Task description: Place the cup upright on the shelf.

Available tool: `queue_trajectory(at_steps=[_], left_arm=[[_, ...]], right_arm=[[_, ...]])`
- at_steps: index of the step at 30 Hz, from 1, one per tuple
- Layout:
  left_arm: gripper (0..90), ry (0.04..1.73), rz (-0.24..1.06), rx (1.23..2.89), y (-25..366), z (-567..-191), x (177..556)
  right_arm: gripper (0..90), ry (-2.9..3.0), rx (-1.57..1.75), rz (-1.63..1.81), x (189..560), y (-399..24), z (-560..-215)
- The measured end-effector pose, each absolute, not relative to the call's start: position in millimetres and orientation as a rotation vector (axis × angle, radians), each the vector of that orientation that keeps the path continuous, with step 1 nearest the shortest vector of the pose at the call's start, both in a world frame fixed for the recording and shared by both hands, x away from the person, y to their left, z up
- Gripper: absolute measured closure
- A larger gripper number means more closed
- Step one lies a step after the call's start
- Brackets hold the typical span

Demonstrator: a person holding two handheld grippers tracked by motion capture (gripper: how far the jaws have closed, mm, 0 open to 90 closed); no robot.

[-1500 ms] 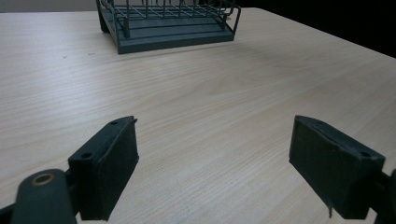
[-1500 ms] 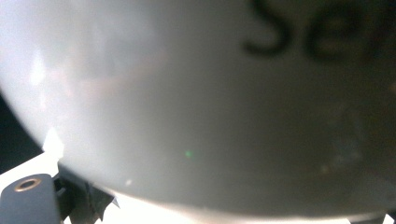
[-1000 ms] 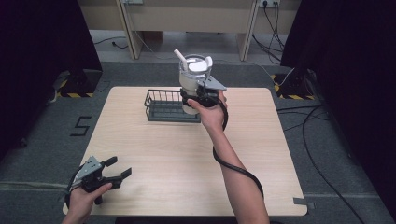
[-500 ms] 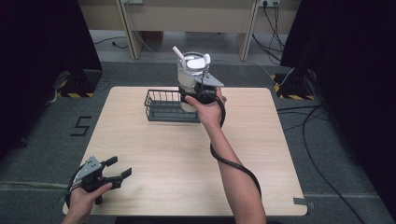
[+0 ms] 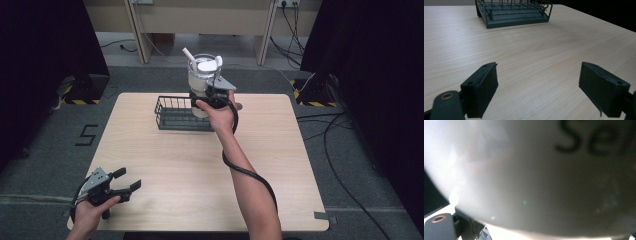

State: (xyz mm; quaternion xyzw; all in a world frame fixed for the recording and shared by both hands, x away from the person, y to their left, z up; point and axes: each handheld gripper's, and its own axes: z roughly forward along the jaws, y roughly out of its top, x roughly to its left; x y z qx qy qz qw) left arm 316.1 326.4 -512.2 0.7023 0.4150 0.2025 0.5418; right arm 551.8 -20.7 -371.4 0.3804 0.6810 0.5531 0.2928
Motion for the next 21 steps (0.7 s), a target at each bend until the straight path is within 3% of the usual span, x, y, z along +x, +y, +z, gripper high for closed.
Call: queue_trajectory(at_steps=[21], left_arm=[[14.9,0.987,0.477,1.662,327.1,-512.7,316.7]], right_arm=[[10.8,1.824,1.014,1.448,572.8,-6.2,-370.9]])
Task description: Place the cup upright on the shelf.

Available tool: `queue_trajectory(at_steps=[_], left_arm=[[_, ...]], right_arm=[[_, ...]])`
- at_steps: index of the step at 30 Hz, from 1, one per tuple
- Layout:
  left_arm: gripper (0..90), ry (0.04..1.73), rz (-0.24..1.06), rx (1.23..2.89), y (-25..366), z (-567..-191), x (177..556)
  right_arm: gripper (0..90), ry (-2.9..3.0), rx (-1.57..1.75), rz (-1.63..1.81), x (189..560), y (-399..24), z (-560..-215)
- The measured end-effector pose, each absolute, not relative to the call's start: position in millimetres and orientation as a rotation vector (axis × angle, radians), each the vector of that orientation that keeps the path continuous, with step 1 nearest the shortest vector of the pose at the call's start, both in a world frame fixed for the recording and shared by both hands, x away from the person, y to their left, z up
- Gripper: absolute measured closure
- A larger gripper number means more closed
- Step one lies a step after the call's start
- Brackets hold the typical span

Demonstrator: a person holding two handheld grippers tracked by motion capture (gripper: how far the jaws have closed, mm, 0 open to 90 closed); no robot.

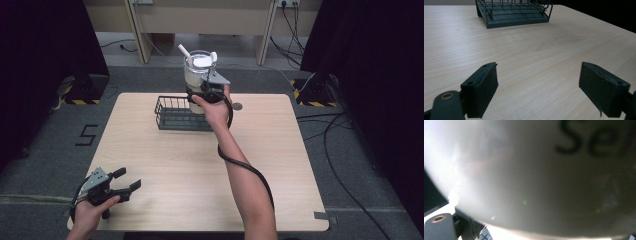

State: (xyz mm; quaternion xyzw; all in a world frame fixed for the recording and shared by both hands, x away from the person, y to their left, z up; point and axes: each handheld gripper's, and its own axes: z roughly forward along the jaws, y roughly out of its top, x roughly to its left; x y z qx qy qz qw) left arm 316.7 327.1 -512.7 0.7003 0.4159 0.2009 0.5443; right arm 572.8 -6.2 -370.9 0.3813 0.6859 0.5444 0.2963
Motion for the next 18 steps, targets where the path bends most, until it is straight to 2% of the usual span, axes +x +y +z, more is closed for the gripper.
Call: queue_trajectory(at_steps=[18], left_arm=[[14.9,0.987,0.475,1.662,327.4,-512.8,317.1]], right_arm=[[10.8,1.827,1.048,1.431,589.7,0.4,-378.7]])
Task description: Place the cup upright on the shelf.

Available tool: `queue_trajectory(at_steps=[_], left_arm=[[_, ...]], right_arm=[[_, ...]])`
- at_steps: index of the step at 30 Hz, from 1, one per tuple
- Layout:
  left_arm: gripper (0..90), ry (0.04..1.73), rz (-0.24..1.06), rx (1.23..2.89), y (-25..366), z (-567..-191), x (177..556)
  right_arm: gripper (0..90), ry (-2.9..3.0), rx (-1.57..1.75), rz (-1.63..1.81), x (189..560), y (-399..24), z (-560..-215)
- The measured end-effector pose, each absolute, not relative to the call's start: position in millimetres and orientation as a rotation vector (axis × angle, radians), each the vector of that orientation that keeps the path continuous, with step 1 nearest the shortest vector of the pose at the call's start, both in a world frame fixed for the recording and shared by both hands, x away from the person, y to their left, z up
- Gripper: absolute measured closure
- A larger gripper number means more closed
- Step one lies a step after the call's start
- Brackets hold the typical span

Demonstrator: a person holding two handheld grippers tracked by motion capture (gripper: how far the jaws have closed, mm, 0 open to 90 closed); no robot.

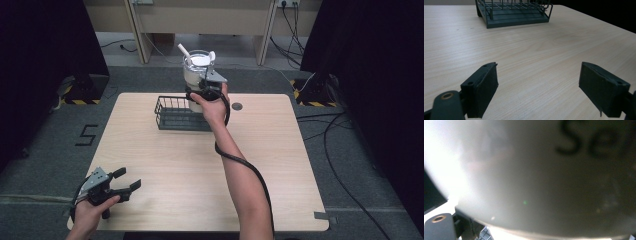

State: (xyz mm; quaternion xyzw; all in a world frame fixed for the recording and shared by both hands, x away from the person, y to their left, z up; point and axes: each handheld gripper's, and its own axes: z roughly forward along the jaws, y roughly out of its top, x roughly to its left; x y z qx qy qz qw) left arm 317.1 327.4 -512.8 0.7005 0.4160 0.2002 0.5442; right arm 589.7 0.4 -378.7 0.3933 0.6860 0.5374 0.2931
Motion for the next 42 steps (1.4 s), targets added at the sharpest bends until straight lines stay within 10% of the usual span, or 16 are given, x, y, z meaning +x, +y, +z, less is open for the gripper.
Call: queue_trajectory(at_steps=[42], left_arm=[[14.9,0.983,0.475,1.667,327.2,-513.3,317.2]], right_arm=[[10.8,1.883,1.08,1.39,603.8,8.1,-410.7]])
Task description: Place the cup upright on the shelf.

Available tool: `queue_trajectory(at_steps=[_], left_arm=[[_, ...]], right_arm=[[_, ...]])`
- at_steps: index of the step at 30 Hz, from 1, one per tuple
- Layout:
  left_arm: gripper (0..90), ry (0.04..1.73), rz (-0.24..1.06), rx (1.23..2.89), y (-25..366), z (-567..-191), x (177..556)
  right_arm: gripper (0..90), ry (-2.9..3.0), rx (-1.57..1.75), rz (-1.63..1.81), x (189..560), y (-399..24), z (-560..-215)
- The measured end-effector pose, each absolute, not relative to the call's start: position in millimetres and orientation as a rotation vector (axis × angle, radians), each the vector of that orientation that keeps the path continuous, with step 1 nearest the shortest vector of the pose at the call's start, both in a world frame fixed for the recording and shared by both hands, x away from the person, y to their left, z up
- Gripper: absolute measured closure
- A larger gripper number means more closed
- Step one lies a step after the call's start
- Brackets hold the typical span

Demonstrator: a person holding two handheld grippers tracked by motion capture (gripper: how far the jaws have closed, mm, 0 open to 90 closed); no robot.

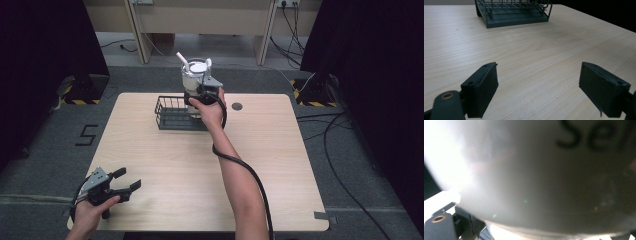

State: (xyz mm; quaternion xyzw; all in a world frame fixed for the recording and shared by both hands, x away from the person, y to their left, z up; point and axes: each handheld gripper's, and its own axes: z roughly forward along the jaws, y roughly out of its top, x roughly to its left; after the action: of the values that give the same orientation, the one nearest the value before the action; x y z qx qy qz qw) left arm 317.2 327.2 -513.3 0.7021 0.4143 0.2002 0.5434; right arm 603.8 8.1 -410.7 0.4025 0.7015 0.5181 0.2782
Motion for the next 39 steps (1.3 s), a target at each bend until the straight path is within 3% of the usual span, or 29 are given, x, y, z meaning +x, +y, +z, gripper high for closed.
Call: queue_trajectory(at_steps=[39], left_arm=[[14.9,0.974,0.474,1.678,325.7,-513.6,316.4]], right_arm=[[9.8,1.868,1.049,1.375,600.7,11.8,-434.1]])
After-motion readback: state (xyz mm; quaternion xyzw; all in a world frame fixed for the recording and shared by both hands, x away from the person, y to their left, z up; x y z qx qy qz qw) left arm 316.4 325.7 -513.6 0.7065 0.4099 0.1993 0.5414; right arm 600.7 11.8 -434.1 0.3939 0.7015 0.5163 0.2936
